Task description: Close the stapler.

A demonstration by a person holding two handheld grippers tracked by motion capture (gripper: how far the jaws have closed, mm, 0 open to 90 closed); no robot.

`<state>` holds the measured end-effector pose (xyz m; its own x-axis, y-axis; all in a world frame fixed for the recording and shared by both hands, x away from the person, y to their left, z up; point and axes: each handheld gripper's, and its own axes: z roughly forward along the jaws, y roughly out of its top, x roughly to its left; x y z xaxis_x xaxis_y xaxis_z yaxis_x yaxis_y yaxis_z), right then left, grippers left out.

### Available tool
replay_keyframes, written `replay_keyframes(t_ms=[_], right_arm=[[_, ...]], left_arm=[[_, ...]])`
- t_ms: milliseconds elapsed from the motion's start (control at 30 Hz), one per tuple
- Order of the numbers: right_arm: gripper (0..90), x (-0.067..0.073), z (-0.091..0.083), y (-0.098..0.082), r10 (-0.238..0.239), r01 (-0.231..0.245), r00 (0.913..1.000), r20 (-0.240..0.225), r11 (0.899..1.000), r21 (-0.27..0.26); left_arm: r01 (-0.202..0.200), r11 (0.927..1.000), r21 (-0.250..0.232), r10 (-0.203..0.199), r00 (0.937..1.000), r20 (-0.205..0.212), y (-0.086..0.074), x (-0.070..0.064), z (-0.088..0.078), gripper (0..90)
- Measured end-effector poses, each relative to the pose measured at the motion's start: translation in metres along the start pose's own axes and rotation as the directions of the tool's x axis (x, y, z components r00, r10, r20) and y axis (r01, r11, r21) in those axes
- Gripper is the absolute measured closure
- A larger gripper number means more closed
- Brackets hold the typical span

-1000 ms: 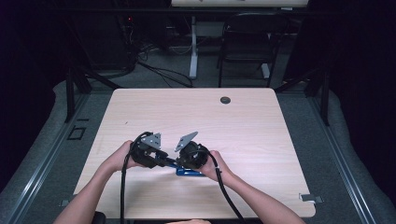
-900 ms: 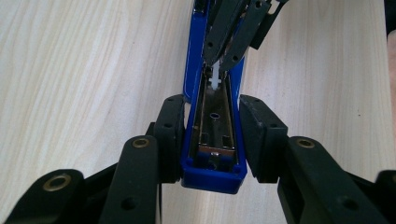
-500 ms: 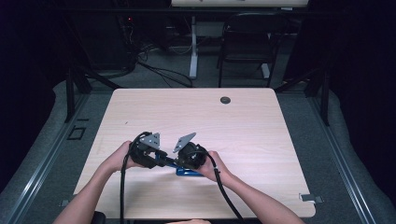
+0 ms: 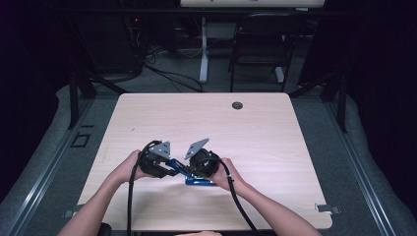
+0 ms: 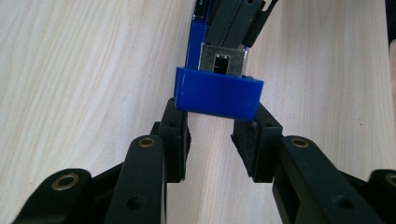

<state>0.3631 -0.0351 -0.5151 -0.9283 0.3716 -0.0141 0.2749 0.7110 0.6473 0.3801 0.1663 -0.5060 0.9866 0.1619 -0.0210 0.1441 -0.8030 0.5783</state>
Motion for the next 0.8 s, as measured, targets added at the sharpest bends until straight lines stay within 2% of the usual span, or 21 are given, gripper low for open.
replay_keyframes(t_ms=[67,200,267,400,433,467,500,533,600,667,767,800], right_arm=[[90.0,0.000,-0.001,-0.001,0.005,-0.005,1.0000,0.001,1.000,-0.007],[90.0,-0.002,-0.006,-0.003,0.009,-0.009,0.9999,0.004,1.000,-0.005],[90.0,-0.002,-0.008,-0.005,0.017,-0.017,0.9998,0.007,1.000,-0.006],[90.0,-0.005,-0.013,-0.009,0.023,-0.023,0.9996,0.017,1.000,0.000],[90.0,-0.006,-0.014,-0.011,0.030,-0.030,0.9994,0.019,1.000,-0.004],[90.0,-0.007,-0.015,-0.012,0.032,-0.032,0.9993,0.018,0.999,0.001],[90.0,-0.008,-0.016,-0.013,0.036,-0.036,0.9992,0.020,0.999,0.002],[90.0,-0.009,-0.017,-0.015,0.038,-0.038,0.9991,0.019,0.999,0.000],[89.9,-0.009,-0.017,-0.016,0.046,-0.046,0.9989,0.013,0.999,-0.003],[88.0,-0.009,-0.018,-0.016,0.039,-0.039,0.9991,0.019,0.999,0.003],[87.3,-0.010,-0.019,-0.016,0.039,-0.039,0.9990,0.024,0.999,0.008],[87.4,-0.013,-0.022,-0.019,0.059,-0.059,0.9979,0.025,0.998,-0.001]], left_arm=[[0.003,0.9999,-0.014,-0.003,0.9999,-0.010,0.000,-0.001,0.001,65.5],[-0.005,0.9995,-0.032,0.005,1.0000,0.003,0.003,-0.001,0.005,66.0],[-0.009,0.9994,-0.032,0.009,0.9999,-0.009,0.005,-0.002,0.011,66.6],[-0.028,0.9996,-0.006,0.028,0.9996,-0.008,0.011,-0.003,0.021,66.9],[-0.026,0.9995,-0.018,0.026,0.9994,-0.022,0.012,-0.004,0.023,66.7],[-0.031,0.9995,-0.010,0.030,0.9991,-0.030,0.014,-0.004,0.024,66.6],[-0.031,0.9994,-0.017,0.031,0.9992,-0.027,0.015,-0.005,0.026,66.6],[-0.036,0.9993,-0.002,0.036,0.9993,-0.011,0.016,-0.004,0.027,66.4],[-0.027,0.9995,-0.018,0.026,0.9995,-0.018,0.016,-0.005,0.030,65.9],[-0.033,0.9994,-0.009,0.033,0.9994,-0.002,0.018,-0.003,0.033,65.5],[-0.024,0.9993,-0.027,0.024,0.9996,-0.012,0.017,-0.004,0.035,65.5],[-0.021,0.9994,-0.027,0.021,0.9998,0.000,0.018,-0.003,0.035,65.5]])
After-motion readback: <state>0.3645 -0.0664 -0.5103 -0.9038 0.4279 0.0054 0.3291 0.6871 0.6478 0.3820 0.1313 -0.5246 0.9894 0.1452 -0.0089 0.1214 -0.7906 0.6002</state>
